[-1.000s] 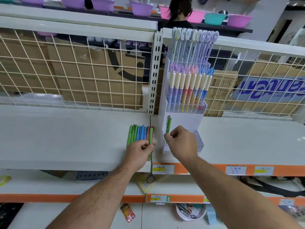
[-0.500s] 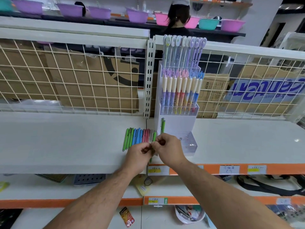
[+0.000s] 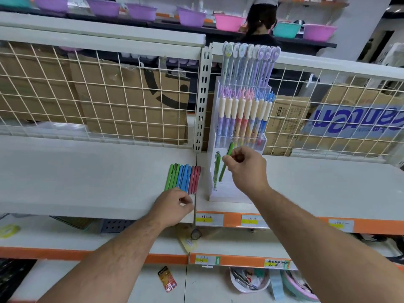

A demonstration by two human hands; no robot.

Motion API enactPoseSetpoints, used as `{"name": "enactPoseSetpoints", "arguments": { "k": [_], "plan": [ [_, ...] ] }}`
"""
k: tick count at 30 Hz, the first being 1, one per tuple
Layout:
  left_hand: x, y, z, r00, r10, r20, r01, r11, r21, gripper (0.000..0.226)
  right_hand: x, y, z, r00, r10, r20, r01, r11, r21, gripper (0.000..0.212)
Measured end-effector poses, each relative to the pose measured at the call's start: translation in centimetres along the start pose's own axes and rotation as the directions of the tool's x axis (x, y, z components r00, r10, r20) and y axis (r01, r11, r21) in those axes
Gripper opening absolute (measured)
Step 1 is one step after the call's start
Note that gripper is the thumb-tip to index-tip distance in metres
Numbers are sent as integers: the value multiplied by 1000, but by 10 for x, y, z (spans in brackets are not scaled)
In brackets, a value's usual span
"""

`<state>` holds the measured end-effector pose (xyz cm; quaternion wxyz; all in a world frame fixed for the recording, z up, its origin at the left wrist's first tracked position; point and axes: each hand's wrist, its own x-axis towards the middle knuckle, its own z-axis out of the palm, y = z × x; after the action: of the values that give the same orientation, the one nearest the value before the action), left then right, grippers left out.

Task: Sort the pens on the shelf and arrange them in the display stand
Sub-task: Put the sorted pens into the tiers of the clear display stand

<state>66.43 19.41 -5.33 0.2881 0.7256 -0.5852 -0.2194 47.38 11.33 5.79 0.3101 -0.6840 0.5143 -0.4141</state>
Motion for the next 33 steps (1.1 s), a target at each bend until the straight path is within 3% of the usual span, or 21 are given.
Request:
{"name": "enactPoseSetpoints", "arguments": {
  "k": [19, 33],
  "plan": [
    [5, -3, 2, 1000, 27, 4, -27, 1000, -10, 6, -4, 25, 33, 997, 25, 75, -7, 972, -236, 14],
    [6, -4, 1, 1000, 23, 14, -23, 999, -22, 6, -6, 35, 39, 997, 49, 58, -36, 977, -212, 14]
  ]
}}
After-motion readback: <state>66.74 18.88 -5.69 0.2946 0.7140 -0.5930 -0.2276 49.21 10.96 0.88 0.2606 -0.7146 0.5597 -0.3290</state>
